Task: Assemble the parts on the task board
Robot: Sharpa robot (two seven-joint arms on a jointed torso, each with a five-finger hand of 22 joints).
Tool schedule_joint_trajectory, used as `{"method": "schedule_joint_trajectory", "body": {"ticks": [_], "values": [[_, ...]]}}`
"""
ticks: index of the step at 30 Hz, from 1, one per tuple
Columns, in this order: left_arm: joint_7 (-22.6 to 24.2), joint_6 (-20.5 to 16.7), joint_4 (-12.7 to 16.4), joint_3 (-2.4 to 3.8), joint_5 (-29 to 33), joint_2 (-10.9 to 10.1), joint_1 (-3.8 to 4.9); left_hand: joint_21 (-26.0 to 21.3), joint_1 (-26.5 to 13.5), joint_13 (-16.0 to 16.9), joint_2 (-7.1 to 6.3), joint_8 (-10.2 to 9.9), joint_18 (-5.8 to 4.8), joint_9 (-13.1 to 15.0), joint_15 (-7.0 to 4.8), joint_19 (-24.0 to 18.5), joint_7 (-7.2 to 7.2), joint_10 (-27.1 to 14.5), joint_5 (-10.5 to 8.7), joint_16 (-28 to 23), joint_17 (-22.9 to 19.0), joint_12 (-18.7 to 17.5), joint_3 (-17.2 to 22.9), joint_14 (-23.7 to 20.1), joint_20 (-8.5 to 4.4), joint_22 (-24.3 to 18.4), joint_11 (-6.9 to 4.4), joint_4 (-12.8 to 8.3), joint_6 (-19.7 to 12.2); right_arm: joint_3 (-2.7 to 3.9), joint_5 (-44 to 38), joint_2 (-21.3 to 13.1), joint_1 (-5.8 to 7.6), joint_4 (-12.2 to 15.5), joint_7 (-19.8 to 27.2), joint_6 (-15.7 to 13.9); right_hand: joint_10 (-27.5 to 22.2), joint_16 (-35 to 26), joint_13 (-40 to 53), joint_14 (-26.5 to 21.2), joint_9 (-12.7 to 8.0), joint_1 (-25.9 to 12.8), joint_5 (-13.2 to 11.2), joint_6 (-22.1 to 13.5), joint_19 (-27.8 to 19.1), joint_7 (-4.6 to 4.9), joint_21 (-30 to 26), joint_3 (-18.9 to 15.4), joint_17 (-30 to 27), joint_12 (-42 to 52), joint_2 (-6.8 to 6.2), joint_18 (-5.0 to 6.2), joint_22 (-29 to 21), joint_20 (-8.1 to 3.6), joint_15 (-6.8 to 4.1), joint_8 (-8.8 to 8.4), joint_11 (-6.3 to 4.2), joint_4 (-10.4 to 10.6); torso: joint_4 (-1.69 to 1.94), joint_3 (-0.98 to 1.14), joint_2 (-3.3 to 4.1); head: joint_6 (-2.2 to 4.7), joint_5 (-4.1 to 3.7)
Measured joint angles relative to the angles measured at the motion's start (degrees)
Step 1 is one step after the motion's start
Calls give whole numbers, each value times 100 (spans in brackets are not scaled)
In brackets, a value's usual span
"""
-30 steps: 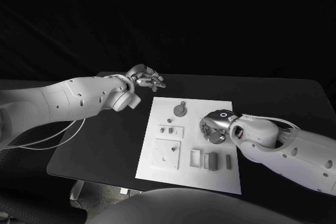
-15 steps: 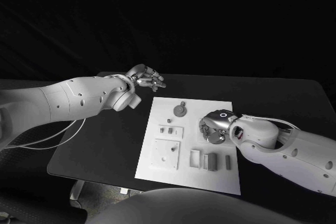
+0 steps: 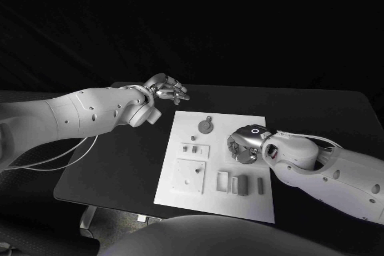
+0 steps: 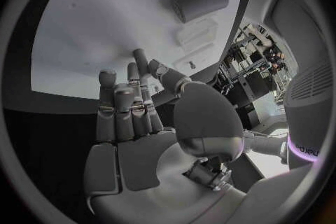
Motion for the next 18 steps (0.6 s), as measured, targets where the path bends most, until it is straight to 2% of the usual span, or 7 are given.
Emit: {"method": "schedule_joint_trajectory", "body": {"ticks": [6, 18], "values": [[0, 0, 0, 0, 0, -2, 0, 0, 0, 0, 0, 0, 0, 0, 0, 0, 0, 0, 0, 0, 0, 0, 0, 0, 0, 0, -1, 0, 0, 2, -64, -16, 2, 35, -11, -55, 122, 0, 80, 51, 17, -13, -21, 120, 49, -57, 24, 69, -6, 53, 44, -2, 0, -47, -71, 63, -101, -23, 0, 1, 0, 0, 1], [0, 1, -8, 0, 1, -7, 0, 0, 0, 0, 0, 0, 1, 0, 0, 18, 0, 1, 0, 0, 6, 0, 0, 0, 20, 4, -2, 0, 0, 2, -115, -102, 1, 128, -36, -154, 161, 0, 112, 83, 18, 24, 1, 145, 80, -82, 45, 122, -12, 74, 81, -4, 0, -59, -102, 68, -103, -45, -3, 3, 1, 0, 3]]}}
